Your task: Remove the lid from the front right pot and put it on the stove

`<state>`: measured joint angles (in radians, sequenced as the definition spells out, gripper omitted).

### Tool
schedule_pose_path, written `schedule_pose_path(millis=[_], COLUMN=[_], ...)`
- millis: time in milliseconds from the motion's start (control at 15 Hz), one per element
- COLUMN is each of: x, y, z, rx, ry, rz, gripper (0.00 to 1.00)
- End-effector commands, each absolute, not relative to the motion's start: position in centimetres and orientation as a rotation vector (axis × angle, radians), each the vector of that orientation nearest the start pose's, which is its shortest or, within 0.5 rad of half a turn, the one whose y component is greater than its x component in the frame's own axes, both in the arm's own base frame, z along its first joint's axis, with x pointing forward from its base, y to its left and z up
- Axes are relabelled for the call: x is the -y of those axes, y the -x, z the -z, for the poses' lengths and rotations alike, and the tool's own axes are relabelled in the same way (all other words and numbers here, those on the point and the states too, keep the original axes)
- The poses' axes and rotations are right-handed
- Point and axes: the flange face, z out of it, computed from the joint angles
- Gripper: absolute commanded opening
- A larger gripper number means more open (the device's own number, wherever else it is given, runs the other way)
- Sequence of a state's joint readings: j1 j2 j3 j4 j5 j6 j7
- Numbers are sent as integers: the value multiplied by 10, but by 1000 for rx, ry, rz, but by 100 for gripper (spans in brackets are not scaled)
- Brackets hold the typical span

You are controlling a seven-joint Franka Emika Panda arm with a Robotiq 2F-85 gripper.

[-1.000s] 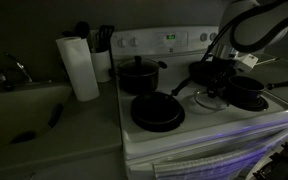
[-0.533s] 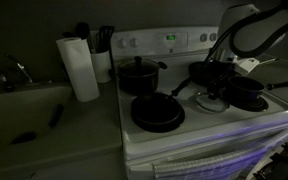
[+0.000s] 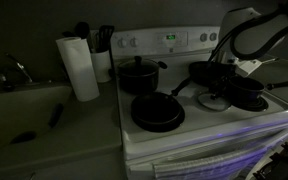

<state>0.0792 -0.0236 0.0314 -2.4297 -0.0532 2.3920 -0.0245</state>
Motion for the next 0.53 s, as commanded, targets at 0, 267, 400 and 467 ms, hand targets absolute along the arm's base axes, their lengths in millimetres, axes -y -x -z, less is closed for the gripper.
schedule_pose_path(millis=[0, 267, 400, 467], x=[-36, -17, -13, -13], y=[-480, -480, -480, -481], z=[-295, -307, -325, -333], rx=[254, 232, 232, 238], ry=[3174, 3163, 3158, 3155], rz=[-61, -32, 10, 32], gripper=[86, 100, 100, 100])
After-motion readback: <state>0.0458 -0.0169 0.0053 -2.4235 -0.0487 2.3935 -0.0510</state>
